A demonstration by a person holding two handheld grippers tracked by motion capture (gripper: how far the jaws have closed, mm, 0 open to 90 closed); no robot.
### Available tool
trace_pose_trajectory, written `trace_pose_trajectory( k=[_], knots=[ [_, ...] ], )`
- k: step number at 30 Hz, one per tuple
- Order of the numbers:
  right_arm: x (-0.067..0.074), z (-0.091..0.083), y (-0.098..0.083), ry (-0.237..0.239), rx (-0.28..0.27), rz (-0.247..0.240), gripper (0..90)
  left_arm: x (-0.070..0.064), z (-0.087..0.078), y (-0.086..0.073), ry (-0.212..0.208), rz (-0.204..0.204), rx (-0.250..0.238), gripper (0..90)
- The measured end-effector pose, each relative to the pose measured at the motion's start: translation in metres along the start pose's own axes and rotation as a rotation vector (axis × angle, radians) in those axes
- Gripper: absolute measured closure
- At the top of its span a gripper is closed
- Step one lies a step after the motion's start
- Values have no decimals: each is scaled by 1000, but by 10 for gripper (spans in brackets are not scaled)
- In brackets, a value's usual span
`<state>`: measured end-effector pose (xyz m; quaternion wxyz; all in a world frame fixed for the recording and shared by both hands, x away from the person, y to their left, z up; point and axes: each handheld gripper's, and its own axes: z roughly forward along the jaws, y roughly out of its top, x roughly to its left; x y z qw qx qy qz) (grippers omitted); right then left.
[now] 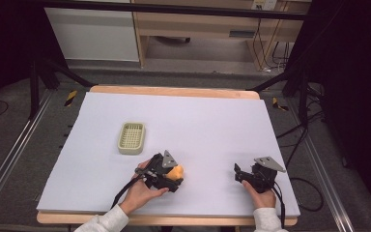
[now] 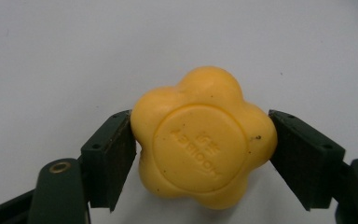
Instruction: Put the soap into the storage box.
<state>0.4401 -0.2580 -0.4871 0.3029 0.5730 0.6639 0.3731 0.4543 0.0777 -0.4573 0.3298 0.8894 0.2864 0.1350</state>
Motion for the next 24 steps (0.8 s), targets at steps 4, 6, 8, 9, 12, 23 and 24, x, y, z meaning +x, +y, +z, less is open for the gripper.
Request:
trace_pose_trajectory(
  k=[4, 6, 8, 9, 12, 23, 24],
  knots=[
    [0, 0, 0, 2, 2, 0, 61, 0, 0, 0, -6, 2, -8, 256],
    [0, 0, 0, 2, 2, 1, 61, -2, 2, 0, -1, 16, -11, 257],
    [0, 0, 0, 2, 2, 1, 61, -2, 3, 1, 5, 23, -12, 258],
    [0, 0, 0, 2, 2, 1, 61, -3, 4, 0, 8, 24, -14, 258],
    [0, 0, 0, 4, 3, 2, 61, -3, 8, 0, 8, 15, -21, 257],
    [0, 1, 0, 5, 8, 2, 61, -2, 18, 3, 1, 24, -3, 257],
    [0, 1, 0, 4, 8, 3, 61, -2, 18, 3, -2, 22, -3, 257]
  ],
)
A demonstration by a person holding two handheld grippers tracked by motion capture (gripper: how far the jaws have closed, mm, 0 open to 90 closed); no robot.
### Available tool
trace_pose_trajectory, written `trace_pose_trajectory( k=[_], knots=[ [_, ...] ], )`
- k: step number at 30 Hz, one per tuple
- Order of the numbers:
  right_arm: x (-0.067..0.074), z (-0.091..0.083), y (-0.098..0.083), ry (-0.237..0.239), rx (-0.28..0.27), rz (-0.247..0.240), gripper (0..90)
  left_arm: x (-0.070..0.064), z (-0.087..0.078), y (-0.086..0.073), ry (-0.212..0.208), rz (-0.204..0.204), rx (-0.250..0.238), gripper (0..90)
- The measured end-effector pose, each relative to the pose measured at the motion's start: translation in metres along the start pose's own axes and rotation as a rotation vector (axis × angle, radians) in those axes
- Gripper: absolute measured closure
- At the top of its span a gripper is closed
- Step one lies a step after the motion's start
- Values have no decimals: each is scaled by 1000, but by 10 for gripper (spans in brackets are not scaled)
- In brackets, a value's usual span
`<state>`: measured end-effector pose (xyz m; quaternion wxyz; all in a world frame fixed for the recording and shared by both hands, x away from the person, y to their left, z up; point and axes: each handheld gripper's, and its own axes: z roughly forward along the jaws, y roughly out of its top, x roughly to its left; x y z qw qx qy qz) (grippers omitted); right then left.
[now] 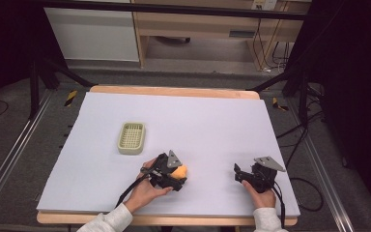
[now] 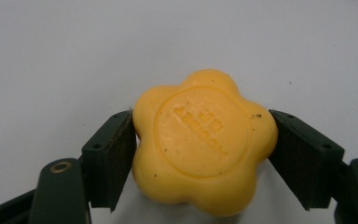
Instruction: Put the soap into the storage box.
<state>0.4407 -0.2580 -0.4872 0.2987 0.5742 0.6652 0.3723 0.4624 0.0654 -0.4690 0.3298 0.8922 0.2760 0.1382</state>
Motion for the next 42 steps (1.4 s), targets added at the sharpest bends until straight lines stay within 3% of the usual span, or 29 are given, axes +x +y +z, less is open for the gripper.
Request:
trace_pose_trajectory(
  k=[8, 16, 21, 28, 33, 36, 42],
  knots=[
    [0, 0, 0, 2, 1, 1, 61, -1, 5, -1, 21, 13, 17, 219],
    [0, 0, 0, 3, 1, -3, 61, 3, 8, -1, 3, 12, 16, 203],
    [0, 0, 0, 3, 2, -2, 61, 4, 8, -3, -23, 5, 5, 246],
    [0, 0, 0, 3, 1, -2, 61, 2, 7, -3, -15, -14, -1, 258],
    [0, 0, 0, 4, 1, -1, 62, 0, 3, -3, 13, 0, 5, 260],
    [0, 0, 0, 5, 1, 1, 61, 3, -3, -1, 11, -24, -19, 260],
    [0, 0, 0, 3, 0, -1, 61, 6, -14, 2, 7, -31, -31, 260]
  ],
)
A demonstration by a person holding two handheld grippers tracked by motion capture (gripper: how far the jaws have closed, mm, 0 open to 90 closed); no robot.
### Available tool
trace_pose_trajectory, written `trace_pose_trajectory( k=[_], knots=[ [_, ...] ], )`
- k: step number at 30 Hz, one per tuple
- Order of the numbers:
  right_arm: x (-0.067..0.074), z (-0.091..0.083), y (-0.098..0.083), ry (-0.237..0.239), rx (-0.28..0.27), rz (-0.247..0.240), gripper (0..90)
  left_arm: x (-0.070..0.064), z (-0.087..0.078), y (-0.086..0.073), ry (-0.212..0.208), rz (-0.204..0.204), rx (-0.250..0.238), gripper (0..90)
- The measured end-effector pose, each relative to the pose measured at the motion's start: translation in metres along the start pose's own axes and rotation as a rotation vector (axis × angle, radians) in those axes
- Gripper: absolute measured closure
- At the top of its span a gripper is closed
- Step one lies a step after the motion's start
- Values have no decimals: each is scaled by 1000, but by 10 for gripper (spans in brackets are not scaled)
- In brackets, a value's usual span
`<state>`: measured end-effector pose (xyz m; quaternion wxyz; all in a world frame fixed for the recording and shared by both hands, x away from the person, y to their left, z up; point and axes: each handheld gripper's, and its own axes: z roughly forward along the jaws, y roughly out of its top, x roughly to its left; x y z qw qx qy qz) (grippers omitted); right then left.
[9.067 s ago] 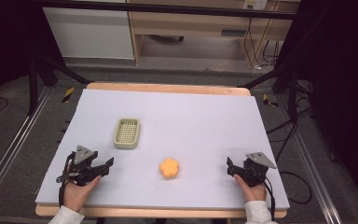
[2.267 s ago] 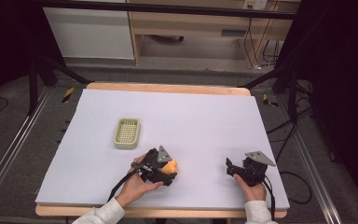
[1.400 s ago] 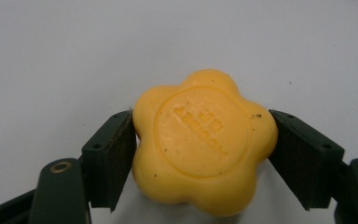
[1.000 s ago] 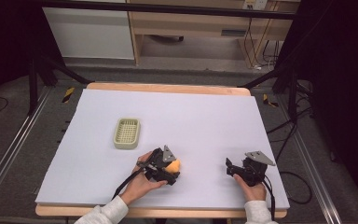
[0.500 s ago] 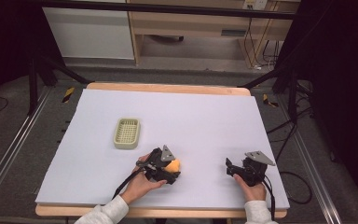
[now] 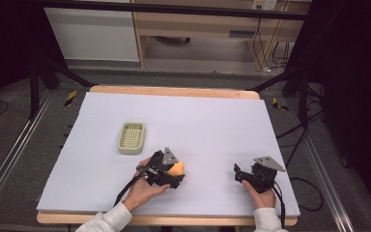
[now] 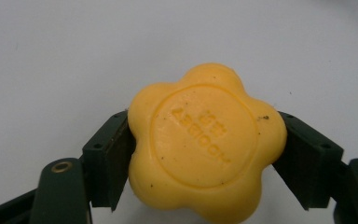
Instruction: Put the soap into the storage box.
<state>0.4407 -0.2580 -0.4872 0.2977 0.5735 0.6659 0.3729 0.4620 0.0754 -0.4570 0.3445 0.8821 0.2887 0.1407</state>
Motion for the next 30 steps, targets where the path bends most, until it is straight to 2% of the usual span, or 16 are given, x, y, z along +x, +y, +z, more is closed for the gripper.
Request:
trace_pose_trajectory(
  k=[6, 14, 30],
  knots=[
    [0, 0, 0, 2, 0, 1, 61, -1, -8, 3, 6, 6, -6, 260],
    [0, 0, 0, 4, 0, 1, 61, 10, -25, 3, 16, -30, -30, 260],
    [0, 0, 0, 4, -1, 1, 61, 35, -49, -2, 71, -102, -63, 261]
  ],
)
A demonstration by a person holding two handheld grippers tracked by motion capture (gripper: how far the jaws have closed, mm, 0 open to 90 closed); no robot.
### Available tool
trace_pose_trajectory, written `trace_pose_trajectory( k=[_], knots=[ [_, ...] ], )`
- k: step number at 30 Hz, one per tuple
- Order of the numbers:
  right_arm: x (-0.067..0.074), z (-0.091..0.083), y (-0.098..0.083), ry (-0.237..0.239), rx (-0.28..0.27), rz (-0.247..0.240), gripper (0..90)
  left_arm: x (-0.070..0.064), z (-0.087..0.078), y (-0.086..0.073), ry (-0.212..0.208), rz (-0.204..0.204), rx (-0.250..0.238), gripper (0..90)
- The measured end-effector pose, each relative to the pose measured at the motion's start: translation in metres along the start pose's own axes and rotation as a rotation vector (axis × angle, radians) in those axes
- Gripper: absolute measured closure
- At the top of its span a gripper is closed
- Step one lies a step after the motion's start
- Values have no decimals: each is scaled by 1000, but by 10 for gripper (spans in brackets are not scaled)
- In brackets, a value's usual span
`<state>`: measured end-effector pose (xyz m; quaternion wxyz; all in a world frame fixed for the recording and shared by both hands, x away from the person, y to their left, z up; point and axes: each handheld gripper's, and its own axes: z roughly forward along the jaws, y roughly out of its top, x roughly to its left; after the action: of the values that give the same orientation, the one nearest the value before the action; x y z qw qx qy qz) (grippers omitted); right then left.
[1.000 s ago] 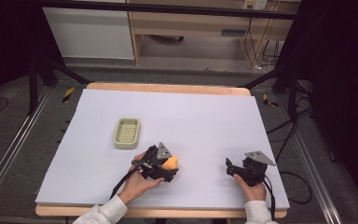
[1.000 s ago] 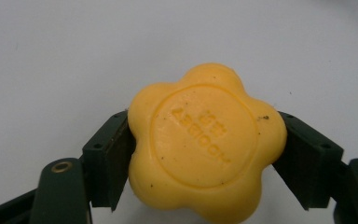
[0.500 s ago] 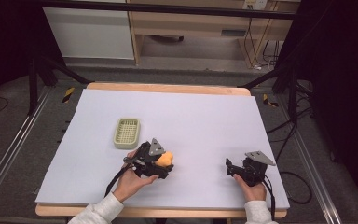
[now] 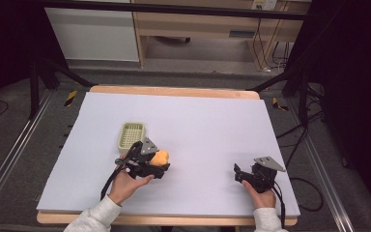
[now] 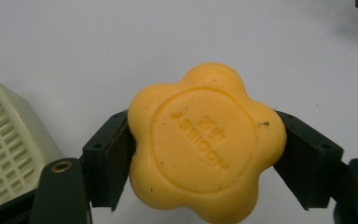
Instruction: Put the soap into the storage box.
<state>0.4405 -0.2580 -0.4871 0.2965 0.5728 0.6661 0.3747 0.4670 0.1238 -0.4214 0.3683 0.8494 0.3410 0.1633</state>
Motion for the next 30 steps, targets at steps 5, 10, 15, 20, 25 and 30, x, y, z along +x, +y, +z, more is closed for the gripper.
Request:
trace_pose_trajectory(
  k=[5, 10, 15, 20, 25, 30],
  knots=[
    [0, 0, 0, 0, 1, 1, 61, 11, -8, 1, 24, -26, -13, 261],
    [0, 0, 0, -1, 1, -1, 61, 21, -12, 0, 45, -50, -23, 261],
    [0, 0, 0, -1, 2, 0, 61, 30, -15, 0, 66, -67, -30, 262],
    [0, 0, 0, -1, 2, 0, 61, 38, -19, -1, 92, -80, -38, 262],
    [0, 1, 0, -1, 4, -2, 61, 46, -23, -1, 121, -95, -46, 262],
    [0, 1, 0, -1, 4, -1, 61, 54, -25, -2, 140, -107, -43, 262]
  ],
)
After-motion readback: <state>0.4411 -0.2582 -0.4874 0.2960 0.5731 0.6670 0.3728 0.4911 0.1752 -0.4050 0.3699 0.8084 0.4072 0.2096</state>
